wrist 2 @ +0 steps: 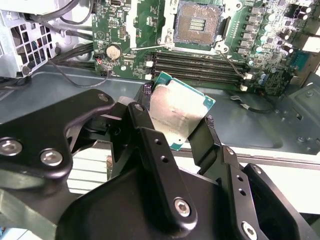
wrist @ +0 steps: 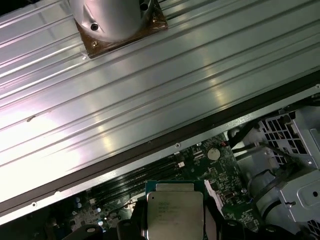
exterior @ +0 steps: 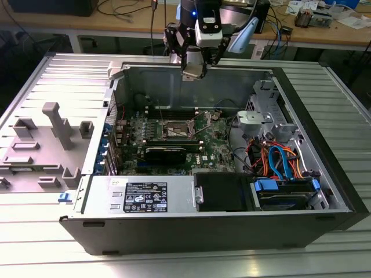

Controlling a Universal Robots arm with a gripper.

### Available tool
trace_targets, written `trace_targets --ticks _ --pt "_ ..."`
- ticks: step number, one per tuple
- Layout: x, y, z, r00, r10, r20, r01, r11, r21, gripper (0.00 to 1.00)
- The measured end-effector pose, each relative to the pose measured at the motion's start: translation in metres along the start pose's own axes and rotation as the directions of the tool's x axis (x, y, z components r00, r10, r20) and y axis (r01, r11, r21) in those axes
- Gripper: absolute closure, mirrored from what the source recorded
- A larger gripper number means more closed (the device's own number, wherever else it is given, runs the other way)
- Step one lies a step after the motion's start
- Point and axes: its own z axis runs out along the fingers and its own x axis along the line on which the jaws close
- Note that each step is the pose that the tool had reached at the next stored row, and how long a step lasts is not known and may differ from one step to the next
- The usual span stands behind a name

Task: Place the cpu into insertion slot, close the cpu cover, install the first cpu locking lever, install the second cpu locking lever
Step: 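Place the cpu into insertion slot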

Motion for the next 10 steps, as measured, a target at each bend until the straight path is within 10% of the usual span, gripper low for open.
trace_targets --ticks 10 --pt "0.0001 -0.0001 0.0004 0.9992 0.039 0.0034 -0.039 0.9992 -0.0008 0.45"
